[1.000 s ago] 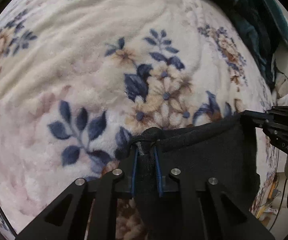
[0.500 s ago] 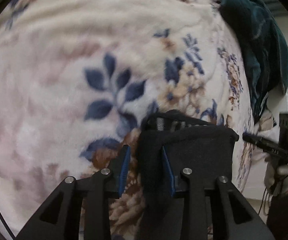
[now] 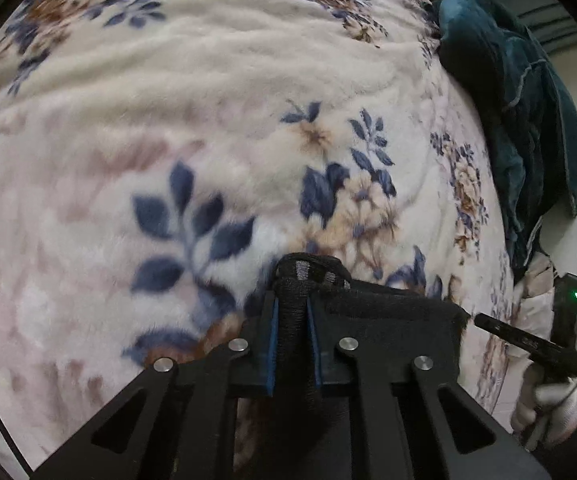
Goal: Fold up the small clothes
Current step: 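Grasp the bundle edge with the left gripper while the right gripper grasps beside it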
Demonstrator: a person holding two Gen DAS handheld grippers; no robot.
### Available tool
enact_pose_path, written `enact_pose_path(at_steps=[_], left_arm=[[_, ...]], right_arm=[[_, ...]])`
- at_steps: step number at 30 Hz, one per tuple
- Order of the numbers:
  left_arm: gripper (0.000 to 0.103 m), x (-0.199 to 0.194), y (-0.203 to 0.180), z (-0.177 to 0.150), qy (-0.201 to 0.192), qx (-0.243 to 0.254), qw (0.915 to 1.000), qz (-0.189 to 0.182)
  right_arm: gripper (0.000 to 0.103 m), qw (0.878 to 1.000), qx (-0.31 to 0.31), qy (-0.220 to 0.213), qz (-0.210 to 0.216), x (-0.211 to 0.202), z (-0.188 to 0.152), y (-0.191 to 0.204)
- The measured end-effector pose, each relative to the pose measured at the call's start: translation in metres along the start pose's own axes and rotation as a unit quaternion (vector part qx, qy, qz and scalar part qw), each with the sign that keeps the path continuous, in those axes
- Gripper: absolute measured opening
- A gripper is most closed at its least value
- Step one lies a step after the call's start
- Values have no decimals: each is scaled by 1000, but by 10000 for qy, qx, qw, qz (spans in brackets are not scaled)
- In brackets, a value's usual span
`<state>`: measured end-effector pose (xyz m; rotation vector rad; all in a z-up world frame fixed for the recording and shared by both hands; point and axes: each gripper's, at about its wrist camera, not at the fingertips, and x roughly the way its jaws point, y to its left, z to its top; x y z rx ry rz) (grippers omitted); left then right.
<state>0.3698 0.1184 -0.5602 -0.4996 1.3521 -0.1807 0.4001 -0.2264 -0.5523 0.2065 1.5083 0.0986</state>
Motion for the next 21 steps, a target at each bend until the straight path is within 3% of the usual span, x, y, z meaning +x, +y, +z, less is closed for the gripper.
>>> enact_pose_path(at_steps=[4, 6, 8, 10, 11, 13, 16, 21], left_arm=[[12, 10, 8, 3, 142, -68, 9999, 11], [18, 0, 12, -1, 204, -196, 9996, 37], [26, -17, 15, -11, 75, -189, 9992, 346], [30, -32, 19, -25, -90, -178, 9953, 945], [37, -35, 21, -29, -104, -212, 9934, 1121], [43, -43, 29, -43, -160, -389, 9863, 1595], [43, -41, 37, -59, -158, -492, 9771, 2065], [47, -24, 55, -73, 22, -682, 9748, 2122]], right_arm=[[0, 9991, -391, 184, -36, -8, 1, 6], [1, 9970, -656, 344, 210, -17, 4, 18], [5, 9920, -1024, 426, 595, -25, 6, 44], [46, 9847, -1464, 401, 857, -30, 10, 82], [49, 9815, -1619, 405, 935, -28, 12, 100], [49, 9719, -1992, 536, 1131, -17, 18, 144], [49, 9579, -2579, 622, 1100, 7, 23, 204], [47, 9271, -3550, 982, 695, 56, 14, 279]])
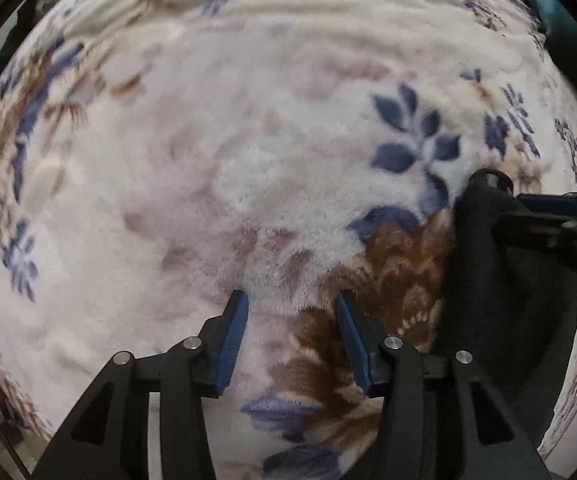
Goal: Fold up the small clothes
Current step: 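Grasp the bundle edge with the left gripper while the right gripper grasps beside it, then lift and flip the sweater bundle over with both grippers, then lower it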
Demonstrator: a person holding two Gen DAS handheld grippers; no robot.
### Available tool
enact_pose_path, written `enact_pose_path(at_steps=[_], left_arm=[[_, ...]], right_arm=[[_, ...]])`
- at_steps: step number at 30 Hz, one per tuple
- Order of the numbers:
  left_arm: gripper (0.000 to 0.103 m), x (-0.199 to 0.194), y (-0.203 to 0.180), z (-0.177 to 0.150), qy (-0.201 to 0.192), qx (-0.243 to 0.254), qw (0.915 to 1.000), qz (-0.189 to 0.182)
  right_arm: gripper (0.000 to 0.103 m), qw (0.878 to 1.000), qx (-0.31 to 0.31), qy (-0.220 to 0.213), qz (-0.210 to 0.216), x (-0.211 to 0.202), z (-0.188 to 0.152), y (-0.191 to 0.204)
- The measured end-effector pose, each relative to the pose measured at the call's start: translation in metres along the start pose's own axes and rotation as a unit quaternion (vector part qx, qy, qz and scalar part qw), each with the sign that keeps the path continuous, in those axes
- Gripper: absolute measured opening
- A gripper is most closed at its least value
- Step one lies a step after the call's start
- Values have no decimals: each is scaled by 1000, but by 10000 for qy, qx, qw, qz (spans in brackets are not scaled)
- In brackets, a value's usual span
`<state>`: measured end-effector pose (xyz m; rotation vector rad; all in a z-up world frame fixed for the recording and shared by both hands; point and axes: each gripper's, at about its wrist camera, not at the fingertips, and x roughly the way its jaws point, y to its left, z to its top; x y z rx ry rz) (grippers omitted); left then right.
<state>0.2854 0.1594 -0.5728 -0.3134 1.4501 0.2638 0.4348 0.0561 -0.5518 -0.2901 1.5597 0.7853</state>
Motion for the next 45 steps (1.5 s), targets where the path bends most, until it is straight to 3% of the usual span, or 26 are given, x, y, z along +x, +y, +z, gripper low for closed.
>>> enact_pose_path(at_steps=[1, 3, 4, 6, 7, 12, 16, 18, 20, 21, 22, 23, 26, 29, 31, 35, 37, 41, 43, 45], left_arm=[[48, 4, 3, 0, -18, -58, 10000, -73], [52, 10, 6, 1, -4, -119, 9998, -162], [60, 13, 9, 2, -2, -175, 9994, -287], [87, 18, 12, 4, 5, -250, 9974, -680], [103, 22, 10, 6, -3, -235, 9941, -1063], [103, 31, -4, 5, 102, 203, 9988, -444], [103, 27, 6, 6, 138, 66, 9973, -717], [103, 23, 15, 13, 133, -60, 9955, -941], [103, 15, 27, 14, 137, -181, 9927, -1188], [103, 12, 30, 16, 130, -203, 9917, -1266], [103, 4, 34, 16, 101, -222, 9900, -1392], [103, -3, 35, 16, 68, -204, 9886, -1489], [103, -21, 30, 14, 49, -45, 9821, -1882], [103, -17, 12, 10, 300, 80, 9745, -2224], [103, -8, 3, 8, 489, 236, 9712, -2319], [103, 2, -20, -4, 756, 477, 9655, -2448], [103, 8, -31, -5, 872, 621, 9627, -2486], [103, 8, -45, -2, 979, 849, 9608, -2449], [103, 6, -45, -2, 1057, 841, 9529, -2715], [103, 6, -50, -5, 1217, 836, 9419, -3017]], right_arm=[[32, 9992, -254, 199, -249, 13, 4, 12], [17, 9964, -570, 147, -606, 19, 3, 23], [14, 9951, -655, 127, -734, 18, 2, 27], [11, 9942, -630, 21, -869, 12, -1, 32], [10, 9934, -590, -122, -978, 5, -3, 35], [7, 9836, -646, -669, -1544, -21, -6, 49], [6, 9823, -191, -744, -1709, -24, 2, 27], [6, 9869, 123, -459, -1544, -7, 10, 12], [9, 9929, 579, -195, -1024, 6, 18, -2], [16, 9948, 703, -78, -730, 7, 21, -7], [39, 9952, 864, -11, -453, 4, 22, -12], [47, 9943, 1033, 58, -264, -4, 22, -19], [64, 9865, 1579, -436, -16, -52, -5, -48], [81, 9676, 2402, -772, 59, -90, -63, -90], [89, 9503, 3004, -805, 124, -103, -121, -118], [93, 9165, 3948, -557, 336, -79, -231, -159], [94, 8962, 4359, -396, 730, -47, -279, -170], [96, 8613, 4644, -544, 1990, 17, -320, -173], [103, 8400, 4774, -945, 2400, 29, -328, -174], [103, 8246, 4740, -1200, 2844, 31, -329, -171]])
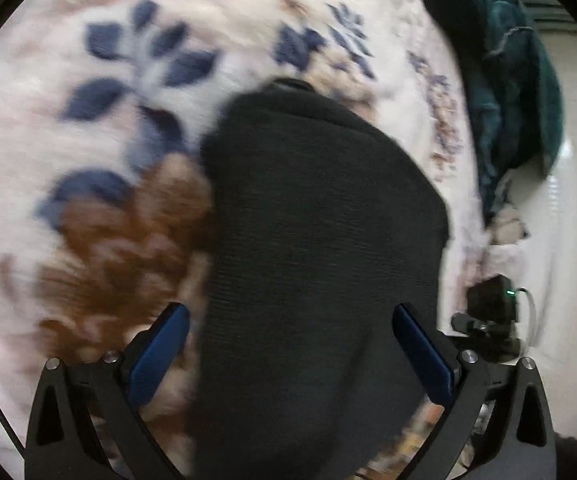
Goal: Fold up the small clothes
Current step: 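Lift and flip the sweater bundle over with both grippers, then lower it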
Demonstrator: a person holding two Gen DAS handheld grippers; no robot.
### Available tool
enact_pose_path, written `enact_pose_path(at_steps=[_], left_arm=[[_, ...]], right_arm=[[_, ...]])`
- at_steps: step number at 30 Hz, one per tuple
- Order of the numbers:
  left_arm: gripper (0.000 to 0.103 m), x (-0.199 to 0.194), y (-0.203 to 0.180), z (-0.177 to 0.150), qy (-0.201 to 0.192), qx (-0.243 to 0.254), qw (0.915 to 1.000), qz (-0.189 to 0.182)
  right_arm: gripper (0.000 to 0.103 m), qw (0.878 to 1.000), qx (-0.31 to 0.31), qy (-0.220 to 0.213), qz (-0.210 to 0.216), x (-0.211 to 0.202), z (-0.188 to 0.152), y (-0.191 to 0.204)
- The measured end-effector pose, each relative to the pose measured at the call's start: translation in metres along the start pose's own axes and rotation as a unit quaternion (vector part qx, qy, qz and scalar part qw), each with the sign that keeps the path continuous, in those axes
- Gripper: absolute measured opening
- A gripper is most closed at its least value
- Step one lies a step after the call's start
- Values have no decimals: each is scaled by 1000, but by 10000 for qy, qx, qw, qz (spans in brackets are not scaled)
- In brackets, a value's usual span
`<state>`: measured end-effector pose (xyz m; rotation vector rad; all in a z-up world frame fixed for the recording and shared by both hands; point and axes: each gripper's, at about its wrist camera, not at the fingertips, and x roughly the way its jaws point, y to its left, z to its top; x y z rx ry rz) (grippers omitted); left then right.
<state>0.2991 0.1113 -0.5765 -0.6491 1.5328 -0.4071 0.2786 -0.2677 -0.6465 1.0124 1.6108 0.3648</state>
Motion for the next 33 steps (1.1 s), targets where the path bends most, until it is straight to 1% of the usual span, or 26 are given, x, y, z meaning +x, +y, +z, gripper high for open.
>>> enact_pose_path(at_steps=[1, 2, 4, 5, 6, 7, 8, 9, 10, 11, 12, 13, 16, 18, 20, 21, 23, 27, 29, 31, 33], left_arm=[[103, 5, -3, -1, 53, 39, 10000, 31], [103, 11, -6, 0, 112, 102, 9998, 115], [103, 19, -10, 1, 131, 214, 9993, 277], [103, 19, -15, 1, 87, 259, 9993, 248], [103, 16, -22, 0, 1, 351, 9993, 134], [89, 11, -30, -3, -138, 453, 9988, 150], [47, 8, -34, -4, -240, 527, 9980, 258], [26, 4, -37, -6, -290, 550, 9969, 477], [23, 0, -39, -7, -327, 488, 9974, 424], [22, -1, -42, -7, -357, 437, 9976, 397], [22, -4, -46, -7, -384, 438, 9975, 401], [22, -10, -52, -9, -407, 500, 9971, 401], [21, -29, -66, -8, -436, 588, 9968, 326], [21, -39, -72, -1, -506, 673, 9960, 313], [21, -49, -83, 16, -606, 737, 9951, 267], [21, -51, -87, 24, -671, 754, 9946, 263], [21, -62, -95, 50, -837, 810, 9929, 226], [21, -80, -116, 114, -1161, 950, 9885, 197], [21, -87, -119, 150, -1291, 939, 9870, 176], [21, -91, -120, 193, -1371, 867, 9866, 150], [21, -92, -120, 226, -1413, 839, 9863, 136]], right_arm=[[103, 9993, -175, 111, 297, 4, -2, 5], [103, 9985, -312, 188, 409, 8, -4, 8], [102, 9962, -491, 493, 528, 26, -6, 13], [102, 9964, -475, 504, 498, 34, -6, 13], [102, 9970, -456, 474, 418, 39, -6, 14], [99, 9972, -450, 455, 381, 41, -6, 16], [89, 9976, -456, 408, 318, 42, -6, 19], [52, 9982, -496, 325, 78, 40, -7, 24], [33, 9979, -554, 227, -246, 37, -10, 26], [32, 9982, -529, 175, -232, 34, -12, 26], [28, 9983, -512, 117, -232, 31, -15, 27], [26, 9982, -535, 87, -256, 29, -18, 29], [22, 9959, -798, 41, -431, 23, -24, 50], [22, 9957, -890, 16, -275, 14, -21, 68], [21, 9942, -1050, -24, -248, 9, -17, 88], [21, 9936, -1108, -54, -231, 0, -8, 95], [21, 9913, -1288, -133, -238, -9, 4, 116], [21, 9884, -1452, -414, -139, -24, 51, 160], [21, 9863, -1553, -547, -97, -26, 80, 186], [21, 9841, -1636, -684, -83, -25, 113, 214], [21, 9829, -1670, -777, -48, -23, 148, 236]])
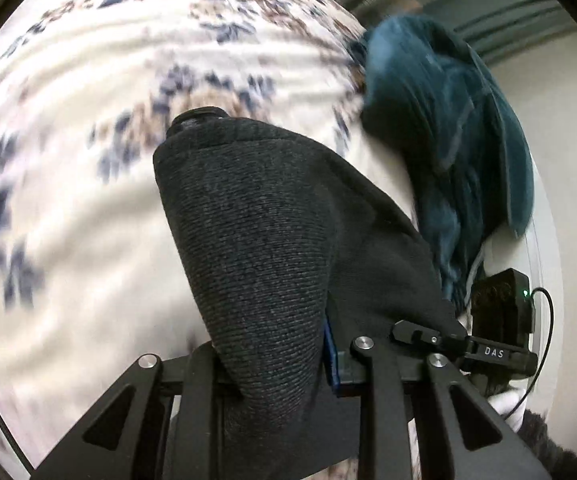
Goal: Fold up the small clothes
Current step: 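Lift and flip the sweater bundle over with both grippers, then lower it, then open both grippers and release the flattened bundle on the blanket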
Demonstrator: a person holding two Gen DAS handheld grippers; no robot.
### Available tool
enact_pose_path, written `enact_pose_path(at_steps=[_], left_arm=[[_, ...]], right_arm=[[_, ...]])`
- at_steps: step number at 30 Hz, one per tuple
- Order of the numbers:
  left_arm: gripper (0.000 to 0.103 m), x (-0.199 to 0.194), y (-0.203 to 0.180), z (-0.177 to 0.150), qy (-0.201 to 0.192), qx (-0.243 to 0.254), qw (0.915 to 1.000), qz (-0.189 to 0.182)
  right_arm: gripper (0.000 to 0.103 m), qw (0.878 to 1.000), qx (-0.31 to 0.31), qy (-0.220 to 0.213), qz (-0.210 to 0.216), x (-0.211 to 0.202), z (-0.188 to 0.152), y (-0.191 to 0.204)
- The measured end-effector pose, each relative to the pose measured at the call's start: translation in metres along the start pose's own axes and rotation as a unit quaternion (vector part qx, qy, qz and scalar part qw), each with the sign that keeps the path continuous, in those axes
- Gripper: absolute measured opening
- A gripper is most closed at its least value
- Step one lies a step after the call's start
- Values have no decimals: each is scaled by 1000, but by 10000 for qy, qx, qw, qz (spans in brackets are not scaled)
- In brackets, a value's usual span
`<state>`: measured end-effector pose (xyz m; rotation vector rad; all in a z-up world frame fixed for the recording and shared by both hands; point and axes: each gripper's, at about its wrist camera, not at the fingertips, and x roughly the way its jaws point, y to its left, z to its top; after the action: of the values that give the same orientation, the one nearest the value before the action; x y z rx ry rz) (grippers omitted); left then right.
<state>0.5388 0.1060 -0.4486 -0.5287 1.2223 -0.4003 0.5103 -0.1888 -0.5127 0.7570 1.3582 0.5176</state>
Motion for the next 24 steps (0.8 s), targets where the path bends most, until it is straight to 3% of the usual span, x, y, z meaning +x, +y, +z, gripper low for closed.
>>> enact_pose_path(at_steps=[4, 6, 7, 8, 11, 12, 13, 14, 16, 18, 20, 22, 24], left_arm=[[23, 34, 24, 71, 49, -33, 9998, 195], [29, 55, 37, 92, 227, -24, 9981, 575], [31, 68, 45, 101, 391, 6, 9961, 792], [31, 79, 51, 106, 538, 10, 9937, 984], [47, 92, 63, 109, 715, 46, 9877, 1393], [54, 90, 61, 106, 667, 64, 9869, 1470], [75, 85, 55, 101, 587, 180, 9836, 1699], [90, 81, 49, 97, 508, 272, 9810, 1854], [91, 71, 34, 82, 322, 476, 9757, 2113], [91, 64, 22, 64, 177, 552, 9676, 2459], [91, 59, 17, 45, 84, 510, 9656, 2549], [91, 54, 18, 27, 8, 407, 9622, 2691], [91, 56, 24, 23, 20, 281, 9600, 2787]], right_arm=[[21, 9999, -97, -97, -103, 24, 81, 15], [21, 9997, -122, 2, -196, 41, 116, 18], [23, 9988, -178, 133, -440, 51, 132, 17], [26, 9962, -244, 245, -797, 59, 145, 16], [44, 9648, -633, 490, -2505, 78, 168, 16], [58, 9498, -777, 464, -2996, 77, 171, 16], [70, 9414, -849, 397, -3242, 73, 172, 17], [75, 9397, -887, 299, -3290, 68, 168, 19], [83, 9401, -933, -35, -3277, 55, 155, 24], [83, 9369, -1031, -143, -3337, 40, 131, 18], [83, 9306, -940, -169, -3534, 33, 97, 12], [83, 9478, -420, -339, -3143, 20, 85, 0], [82, 9663, 323, -621, -2476, -1, 65, -22]])
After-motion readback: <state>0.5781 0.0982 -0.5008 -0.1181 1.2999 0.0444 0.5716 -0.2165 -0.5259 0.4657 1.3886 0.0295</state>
